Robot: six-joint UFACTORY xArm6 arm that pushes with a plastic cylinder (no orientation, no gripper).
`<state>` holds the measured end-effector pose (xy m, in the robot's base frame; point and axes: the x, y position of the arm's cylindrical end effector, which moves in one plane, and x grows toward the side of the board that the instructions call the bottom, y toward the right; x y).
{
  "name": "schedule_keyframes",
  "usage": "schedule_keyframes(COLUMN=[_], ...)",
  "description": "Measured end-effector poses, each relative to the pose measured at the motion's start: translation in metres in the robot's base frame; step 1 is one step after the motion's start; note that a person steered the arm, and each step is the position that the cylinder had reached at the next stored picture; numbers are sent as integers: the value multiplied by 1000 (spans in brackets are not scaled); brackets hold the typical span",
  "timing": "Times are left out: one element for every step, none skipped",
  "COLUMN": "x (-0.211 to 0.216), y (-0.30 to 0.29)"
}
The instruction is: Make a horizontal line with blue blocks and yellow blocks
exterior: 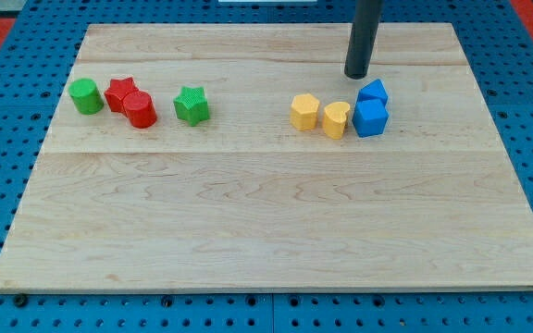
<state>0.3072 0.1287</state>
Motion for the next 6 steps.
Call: schedule_keyframes(x=[22,20,48,52,48,21], y=[3,-27,-22,6,29,54])
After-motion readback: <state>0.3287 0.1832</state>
